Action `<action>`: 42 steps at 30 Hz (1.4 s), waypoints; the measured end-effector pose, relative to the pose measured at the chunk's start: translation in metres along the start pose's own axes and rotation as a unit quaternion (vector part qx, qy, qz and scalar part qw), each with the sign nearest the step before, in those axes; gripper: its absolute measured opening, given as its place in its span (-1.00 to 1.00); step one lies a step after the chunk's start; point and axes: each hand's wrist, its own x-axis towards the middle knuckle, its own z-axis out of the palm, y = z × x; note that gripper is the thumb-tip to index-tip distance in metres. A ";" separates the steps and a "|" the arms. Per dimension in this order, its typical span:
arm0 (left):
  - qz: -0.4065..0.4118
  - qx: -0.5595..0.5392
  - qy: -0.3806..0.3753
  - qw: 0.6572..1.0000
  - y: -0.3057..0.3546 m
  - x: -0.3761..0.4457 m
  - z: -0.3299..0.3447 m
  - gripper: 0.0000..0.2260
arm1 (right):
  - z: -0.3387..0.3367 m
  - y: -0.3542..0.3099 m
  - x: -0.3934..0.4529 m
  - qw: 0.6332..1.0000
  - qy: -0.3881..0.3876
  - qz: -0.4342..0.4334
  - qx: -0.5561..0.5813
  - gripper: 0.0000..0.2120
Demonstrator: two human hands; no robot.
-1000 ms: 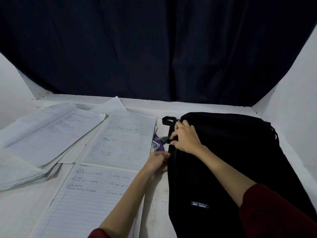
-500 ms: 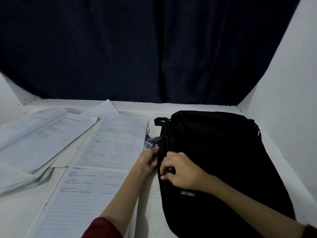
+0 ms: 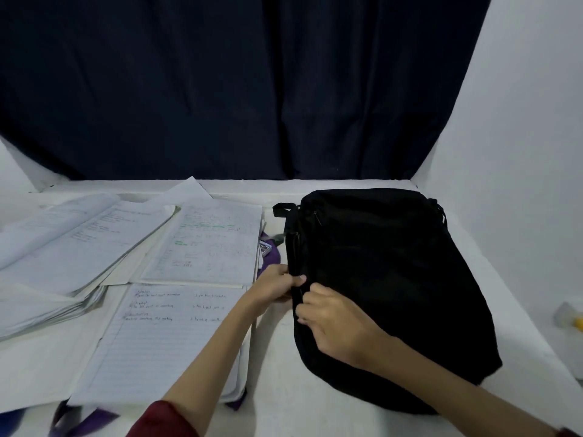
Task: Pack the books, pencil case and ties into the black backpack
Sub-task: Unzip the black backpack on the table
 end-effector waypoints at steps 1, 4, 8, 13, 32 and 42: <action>0.001 -0.021 0.011 1.000 0.000 0.000 0.001 -0.94 | 0.000 -0.006 -0.004 0.999 -0.010 -0.024 -0.028 -0.83; -0.002 -0.038 0.042 0.998 -0.005 0.003 0.003 -0.93 | -0.004 -0.018 -0.024 0.995 -0.045 -0.058 -0.062 -0.82; -0.009 -0.056 0.108 0.993 -0.014 0.003 0.004 -0.74 | -0.022 -0.025 -0.048 0.991 -0.063 -0.079 -0.082 -0.80; 0.035 0.023 0.204 0.978 -0.015 -0.005 -0.003 -0.70 | -0.034 -0.024 -0.091 0.999 -0.015 0.035 0.000 -0.85; 0.296 0.220 -0.115 0.922 -0.004 -0.070 0.024 -0.82 | -0.092 0.013 -0.150 0.921 0.156 0.348 0.084 -0.65; 0.270 0.372 -0.193 0.867 0.047 -0.055 0.018 -0.81 | -0.115 0.038 -0.184 0.889 0.200 0.408 0.048 -0.68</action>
